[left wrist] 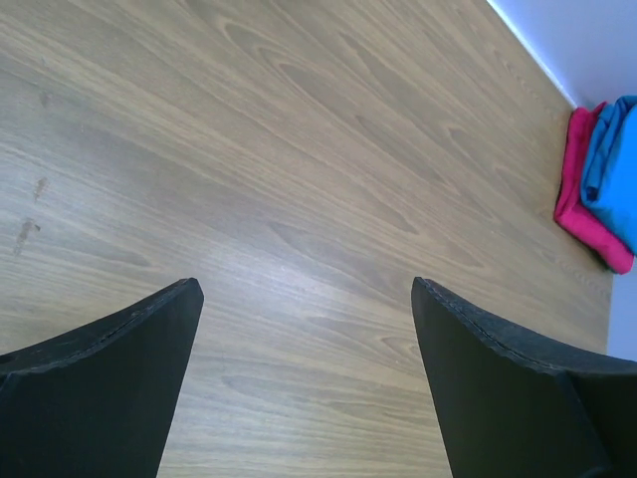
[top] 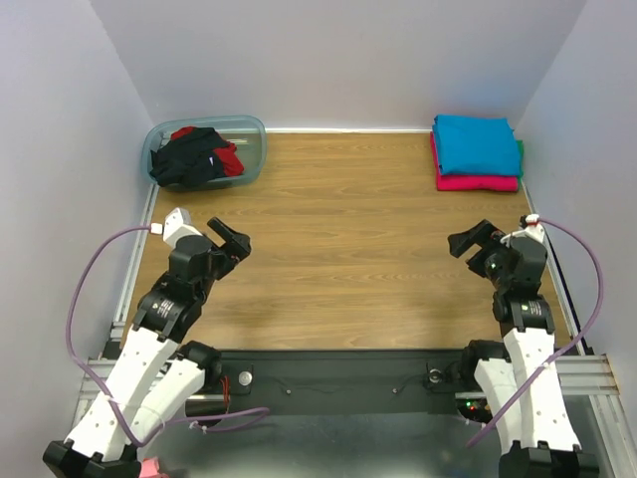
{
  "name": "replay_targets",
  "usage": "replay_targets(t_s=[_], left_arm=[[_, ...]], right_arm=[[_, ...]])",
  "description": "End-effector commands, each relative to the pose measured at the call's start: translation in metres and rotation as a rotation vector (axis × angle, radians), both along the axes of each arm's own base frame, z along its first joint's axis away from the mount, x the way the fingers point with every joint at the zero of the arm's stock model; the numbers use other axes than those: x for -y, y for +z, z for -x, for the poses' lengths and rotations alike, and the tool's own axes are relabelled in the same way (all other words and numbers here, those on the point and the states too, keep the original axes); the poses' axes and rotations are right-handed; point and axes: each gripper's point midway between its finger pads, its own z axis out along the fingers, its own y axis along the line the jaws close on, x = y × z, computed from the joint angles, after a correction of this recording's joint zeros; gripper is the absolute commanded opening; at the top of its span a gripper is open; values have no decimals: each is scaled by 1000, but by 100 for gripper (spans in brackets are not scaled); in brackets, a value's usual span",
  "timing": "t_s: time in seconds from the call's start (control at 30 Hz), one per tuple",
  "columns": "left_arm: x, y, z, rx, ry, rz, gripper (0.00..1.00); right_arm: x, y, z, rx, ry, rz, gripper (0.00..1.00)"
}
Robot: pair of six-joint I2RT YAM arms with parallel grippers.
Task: Fold and stack the t-shirts
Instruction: Grab the tshirt from the pile
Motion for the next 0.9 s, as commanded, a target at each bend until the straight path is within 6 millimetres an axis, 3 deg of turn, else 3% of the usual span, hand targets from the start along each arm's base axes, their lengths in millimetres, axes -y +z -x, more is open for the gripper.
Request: replay_targets(t_s=[0.0, 0.2, 0.23, 0.3, 0.33, 0.43, 0.47, 0.53, 0.57, 0.6, 0.63, 0.73, 0.77, 0.8, 0.87], left_arm=[[-11, 12, -8, 51, 74, -4, 98], [-19, 14, -40, 20, 179, -45, 98], [-21, 5, -51, -20, 192, -75, 98], [-26, 20, -69, -14, 220, -97, 98], [-39, 25, -86, -35, 274, -109, 98], [-58, 31, -115, -56, 317, -100, 98], [-60, 31, -133, -77, 315, -85, 98], [-103, 32, -159, -125, 422, -91, 98], [-105, 16, -163, -166, 429, -107, 98], [-112, 35, -174, -152, 447, -124, 98], [-133, 36, -180, -168, 503, -144, 98], [-156, 28, -204, -244, 517, -154, 98], [-161, 15, -213, -282, 515, -156, 98], [-167, 23, -221, -264, 523, -151, 98], [-178, 13, -236, -282, 520, -130, 98]], right_arm=[[-3, 17, -5, 52, 20, -8, 100], [-11, 20, -8, 45, 73, -11, 100], [-11, 19, -10, 36, 74, -15, 100], [-12, 18, -11, 25, 78, -25, 100], [-13, 16, -14, 10, 83, -32, 100], [-17, 13, -19, -6, 100, -52, 100], [-18, 7, -22, -30, 110, -59, 100], [-21, 6, -29, -48, 134, -64, 100], [-22, 6, -28, -46, 141, -63, 100], [-22, 3, -32, -64, 147, -63, 100], [-21, -1, -34, -78, 149, -60, 100], [-18, -11, -39, -118, 136, -59, 100], [-18, -13, -41, -127, 135, -58, 100], [-17, -16, -41, -138, 133, -58, 100], [-17, -20, -44, -154, 137, -58, 100]])
